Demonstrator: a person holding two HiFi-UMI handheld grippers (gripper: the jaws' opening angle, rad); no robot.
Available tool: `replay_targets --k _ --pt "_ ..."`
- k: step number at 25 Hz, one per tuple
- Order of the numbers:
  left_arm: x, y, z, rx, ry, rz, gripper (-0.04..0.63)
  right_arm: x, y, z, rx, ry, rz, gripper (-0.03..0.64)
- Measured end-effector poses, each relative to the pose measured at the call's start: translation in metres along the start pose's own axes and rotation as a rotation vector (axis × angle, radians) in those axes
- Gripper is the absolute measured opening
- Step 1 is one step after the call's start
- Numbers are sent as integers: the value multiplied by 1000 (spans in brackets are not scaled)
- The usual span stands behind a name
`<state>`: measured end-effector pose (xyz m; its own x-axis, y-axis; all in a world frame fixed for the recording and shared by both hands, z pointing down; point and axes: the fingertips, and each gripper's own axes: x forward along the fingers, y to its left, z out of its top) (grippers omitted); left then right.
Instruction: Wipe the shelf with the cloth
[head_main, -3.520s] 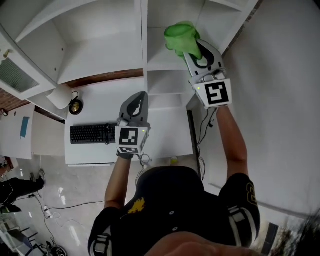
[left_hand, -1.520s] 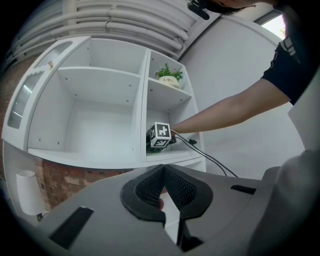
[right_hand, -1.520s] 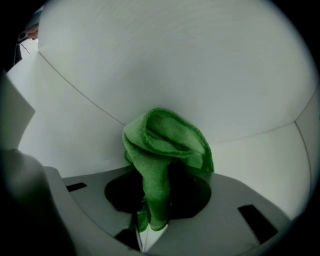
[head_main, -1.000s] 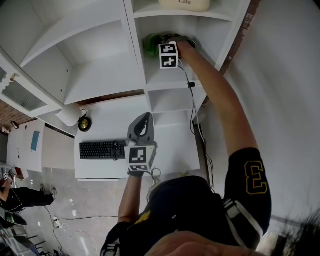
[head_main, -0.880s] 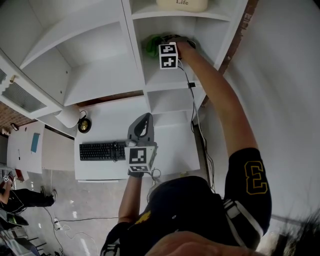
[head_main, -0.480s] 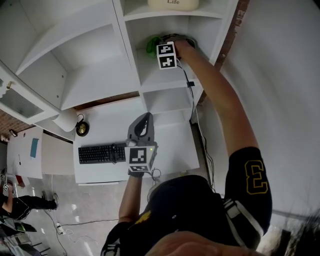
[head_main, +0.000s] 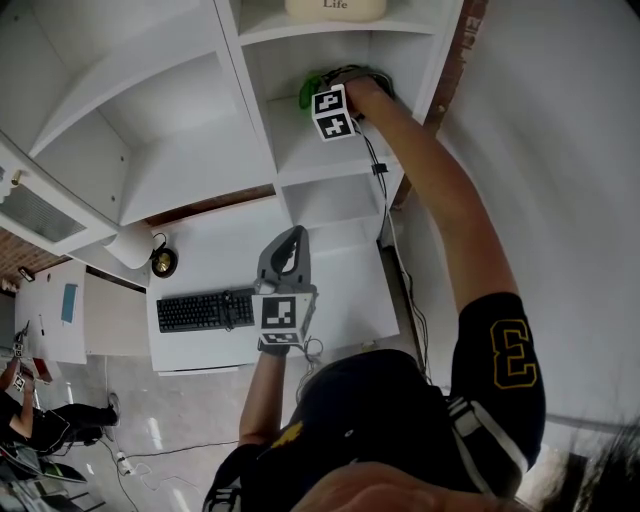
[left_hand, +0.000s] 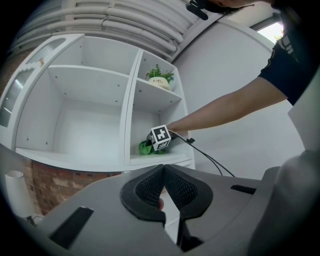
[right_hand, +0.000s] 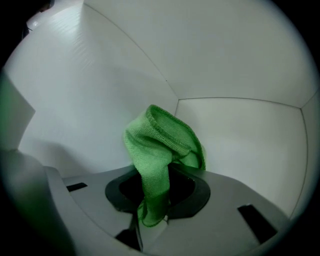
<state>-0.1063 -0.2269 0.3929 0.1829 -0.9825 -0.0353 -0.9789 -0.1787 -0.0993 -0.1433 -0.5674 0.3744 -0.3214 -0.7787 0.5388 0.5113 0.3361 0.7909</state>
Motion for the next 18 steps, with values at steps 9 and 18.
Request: replay_targets --k 9,18 --pt "0 -1 -1 -1 1 -4 18 -1 3 -10 11 53 48 94" --pt "0 -1 0 -5 -6 -10 18 0 11 -28 26 150 116 94"
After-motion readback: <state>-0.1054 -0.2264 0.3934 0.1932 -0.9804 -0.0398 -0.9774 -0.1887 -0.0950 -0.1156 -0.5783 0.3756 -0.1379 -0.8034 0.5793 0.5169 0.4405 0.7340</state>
